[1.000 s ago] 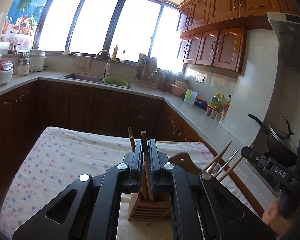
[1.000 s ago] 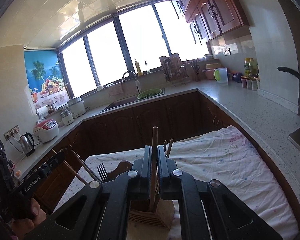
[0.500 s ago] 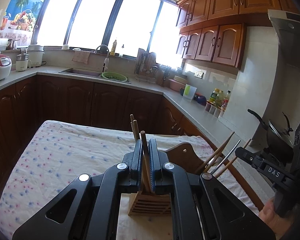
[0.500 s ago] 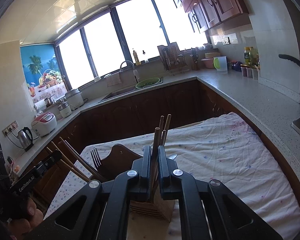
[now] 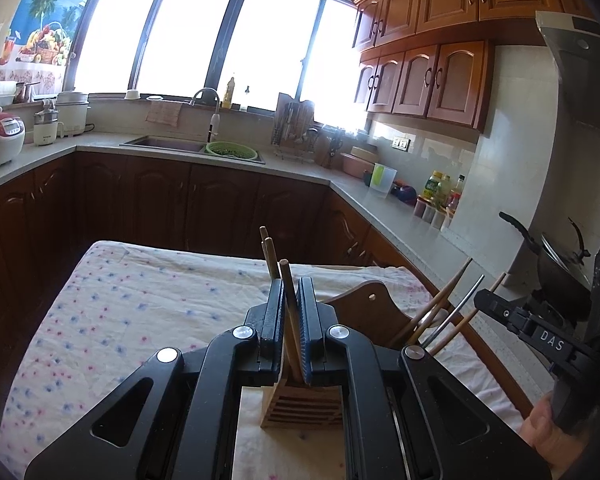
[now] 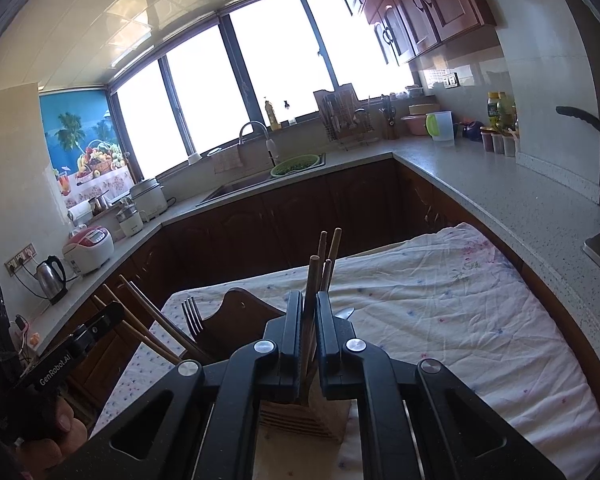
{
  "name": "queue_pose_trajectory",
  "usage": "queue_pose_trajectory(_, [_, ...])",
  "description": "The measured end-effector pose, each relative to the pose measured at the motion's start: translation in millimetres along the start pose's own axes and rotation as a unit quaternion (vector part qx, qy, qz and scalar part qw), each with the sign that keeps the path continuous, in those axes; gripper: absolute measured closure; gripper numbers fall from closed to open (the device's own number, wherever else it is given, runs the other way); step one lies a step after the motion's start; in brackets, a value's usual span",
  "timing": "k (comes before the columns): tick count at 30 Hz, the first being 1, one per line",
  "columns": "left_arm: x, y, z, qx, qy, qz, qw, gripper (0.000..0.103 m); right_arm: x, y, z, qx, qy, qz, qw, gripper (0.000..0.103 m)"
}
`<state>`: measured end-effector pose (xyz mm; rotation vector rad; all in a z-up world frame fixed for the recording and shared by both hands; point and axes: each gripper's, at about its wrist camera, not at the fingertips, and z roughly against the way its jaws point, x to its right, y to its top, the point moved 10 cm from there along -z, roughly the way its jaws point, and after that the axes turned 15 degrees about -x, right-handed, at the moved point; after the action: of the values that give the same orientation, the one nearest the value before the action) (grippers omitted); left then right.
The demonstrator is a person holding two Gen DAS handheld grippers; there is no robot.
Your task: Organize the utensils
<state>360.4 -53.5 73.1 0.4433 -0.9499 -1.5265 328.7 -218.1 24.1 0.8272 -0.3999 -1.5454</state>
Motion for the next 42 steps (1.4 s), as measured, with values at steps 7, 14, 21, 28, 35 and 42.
queue_pose_trajectory(7, [-4, -3, 8, -0.001, 0.002, 0.014, 0.9999, 0.066, 1, -2, 1, -0.002, 0.003, -0.007, 1.0, 0.088])
queue_pose_trajectory(14, [-14, -4, 41, 0.027, 0.017, 0.026, 0.9992, 0.022, 2, -1, 25, 0.026, 0.014, -0.024, 0.999, 0.043])
queue_pose_trajectory(21, [-31, -34, 68, 0.029, 0.029, 0.042, 0.9983, 0.012, -3, -14, 51, 0.053, 0.021, -0.025, 0.998, 0.004])
queue_pose_trajectory(28, [-38, -81, 92, 0.011, 0.041, 0.042, 0.9982, 0.012, -11, -60, 67, 0.051, 0.02, -0.017, 0.998, 0.004])
queue_pose_trajectory(35, [-48, -115, 113, 0.004, 0.054, 0.066, 0.9964, 0.002, -14, -94, 96, 0.063, 0.02, -0.013, 0.998, 0.003])
queue_pose_trajectory(42, [-43, -149, 123, 0.013, 0.083, 0.045, 0.9954, 0.0, -19, -122, 124, 0.086, 0.007, 0.004, 0.996, 0.001])
